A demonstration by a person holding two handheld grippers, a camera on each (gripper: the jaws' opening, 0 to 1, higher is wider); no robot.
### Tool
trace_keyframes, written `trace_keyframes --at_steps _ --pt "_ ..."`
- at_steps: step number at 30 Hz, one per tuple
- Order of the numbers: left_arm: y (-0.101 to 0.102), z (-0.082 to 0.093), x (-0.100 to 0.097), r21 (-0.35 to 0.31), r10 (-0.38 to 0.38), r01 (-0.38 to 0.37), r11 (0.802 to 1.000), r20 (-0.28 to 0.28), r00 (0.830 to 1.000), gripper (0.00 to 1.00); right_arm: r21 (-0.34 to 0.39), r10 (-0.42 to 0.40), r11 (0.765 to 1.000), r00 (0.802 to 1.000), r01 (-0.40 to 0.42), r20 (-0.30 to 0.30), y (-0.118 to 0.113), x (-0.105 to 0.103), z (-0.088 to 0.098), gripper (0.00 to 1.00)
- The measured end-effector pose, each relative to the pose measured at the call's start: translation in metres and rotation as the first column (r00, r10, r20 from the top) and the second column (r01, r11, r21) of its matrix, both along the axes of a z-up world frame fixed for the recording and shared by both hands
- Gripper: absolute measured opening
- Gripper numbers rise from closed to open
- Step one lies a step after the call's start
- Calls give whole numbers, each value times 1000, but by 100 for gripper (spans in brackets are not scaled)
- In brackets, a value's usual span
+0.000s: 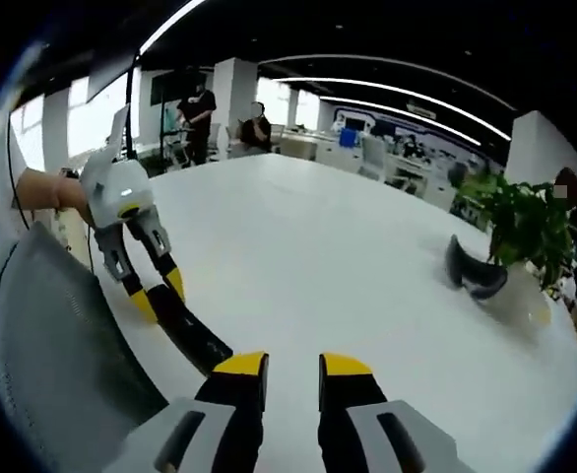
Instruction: Press the specified remote control buttons in sequence, fully releasing each button before pressing the next.
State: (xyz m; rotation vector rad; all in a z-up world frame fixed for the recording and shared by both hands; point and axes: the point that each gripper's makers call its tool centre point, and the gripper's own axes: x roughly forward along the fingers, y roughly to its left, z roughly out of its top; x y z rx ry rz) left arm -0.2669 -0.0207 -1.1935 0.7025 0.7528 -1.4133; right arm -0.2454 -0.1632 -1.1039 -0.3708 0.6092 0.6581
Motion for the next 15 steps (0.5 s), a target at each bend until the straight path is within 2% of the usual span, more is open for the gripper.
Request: trace_keyframes --at_steps 2,5,7,10,11,15 --pt "0 0 0 -1 -2 2 1000 4 1000 24 -35 74 997 997 -74 -19 9 -1 -3 16" --pt "1 0 0 -13 5 -5 1000 3 1000 24 -78 199 976 978 -204 -67 28 -2 -11 13" --pt "1 0 0 -20 -1 1 1000 6 1000 24 -86 247 963 965 -255 -88 37 -2 -16 12" --pt "-1 0 0 -14 3 -3 1000 6 1000 24 -125 334 928 933 -350 -135 49 -5 -28 10" --pt "0 0 0 -9 2 -2 1000 8 1000 24 -132 344 921 924 -367 -165 51 -8 -35 8" --pt "0 0 0 -9 -2 2 1000 9 1000 24 -169 426 870 879 -463 -216 57 -15 -49 1"
